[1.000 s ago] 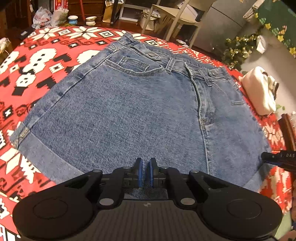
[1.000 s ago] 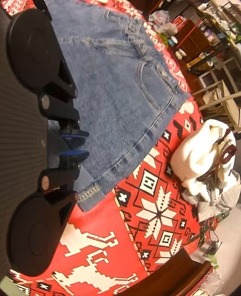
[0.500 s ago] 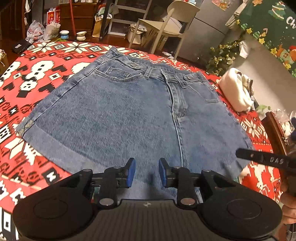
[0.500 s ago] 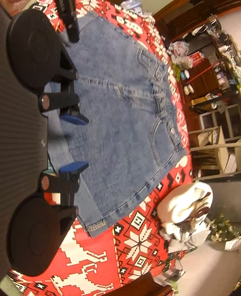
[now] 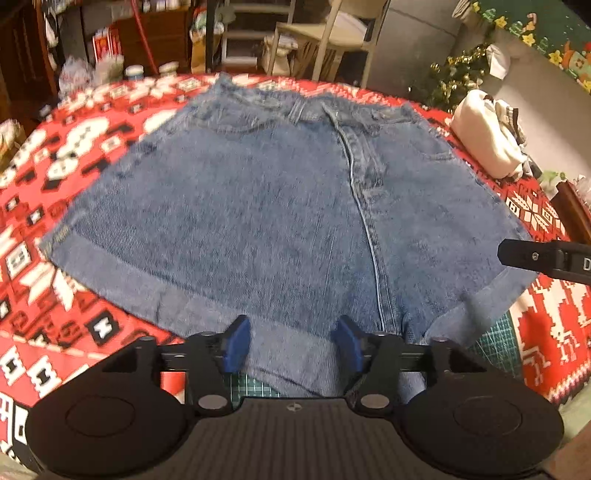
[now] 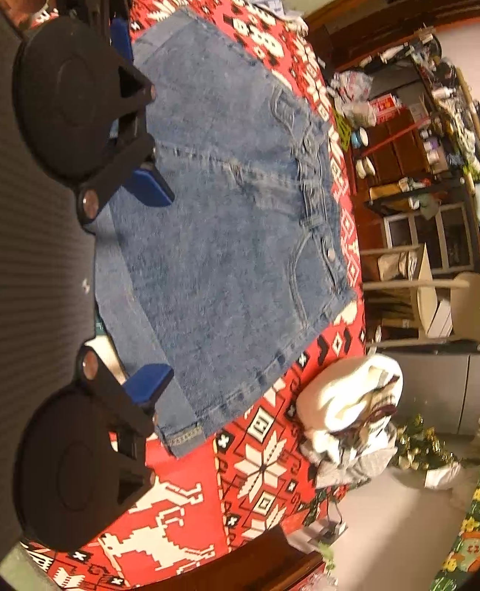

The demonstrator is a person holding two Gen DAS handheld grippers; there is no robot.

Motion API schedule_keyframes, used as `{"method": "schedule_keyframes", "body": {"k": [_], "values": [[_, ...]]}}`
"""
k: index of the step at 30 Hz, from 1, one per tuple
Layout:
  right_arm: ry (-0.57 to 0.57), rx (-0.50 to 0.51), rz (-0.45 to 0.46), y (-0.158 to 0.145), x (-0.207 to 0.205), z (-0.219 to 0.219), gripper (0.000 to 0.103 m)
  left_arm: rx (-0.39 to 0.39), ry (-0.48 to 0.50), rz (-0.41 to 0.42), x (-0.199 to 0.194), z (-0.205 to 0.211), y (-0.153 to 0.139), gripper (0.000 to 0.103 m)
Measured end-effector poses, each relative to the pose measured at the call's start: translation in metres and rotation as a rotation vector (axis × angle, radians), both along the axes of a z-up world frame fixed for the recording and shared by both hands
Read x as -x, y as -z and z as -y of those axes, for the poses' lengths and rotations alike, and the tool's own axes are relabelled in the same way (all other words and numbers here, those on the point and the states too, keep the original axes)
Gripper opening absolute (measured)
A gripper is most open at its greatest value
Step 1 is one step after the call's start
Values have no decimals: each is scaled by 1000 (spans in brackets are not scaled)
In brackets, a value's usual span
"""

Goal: Fold clothes

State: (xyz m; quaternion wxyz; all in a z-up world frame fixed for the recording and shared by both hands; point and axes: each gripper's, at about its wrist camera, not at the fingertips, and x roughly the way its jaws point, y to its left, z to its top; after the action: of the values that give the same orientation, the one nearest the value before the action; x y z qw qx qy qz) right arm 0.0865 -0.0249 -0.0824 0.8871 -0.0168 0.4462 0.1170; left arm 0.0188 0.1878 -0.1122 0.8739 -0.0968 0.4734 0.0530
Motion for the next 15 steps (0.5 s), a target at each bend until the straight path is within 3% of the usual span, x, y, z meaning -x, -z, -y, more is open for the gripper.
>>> {"method": "schedule_keyframes", "body": {"k": [4, 8, 15], "values": [[-2, -21, 49, 1, 3, 2, 102, -30, -36, 5, -4, -2, 5, 65], [-42, -9, 67, 5, 2, -4, 102, -16, -73, 14, -8, -8, 10, 75], [-84, 28, 60, 24, -7, -12, 102, -47, 3, 20, -14, 0, 16, 91]]}}
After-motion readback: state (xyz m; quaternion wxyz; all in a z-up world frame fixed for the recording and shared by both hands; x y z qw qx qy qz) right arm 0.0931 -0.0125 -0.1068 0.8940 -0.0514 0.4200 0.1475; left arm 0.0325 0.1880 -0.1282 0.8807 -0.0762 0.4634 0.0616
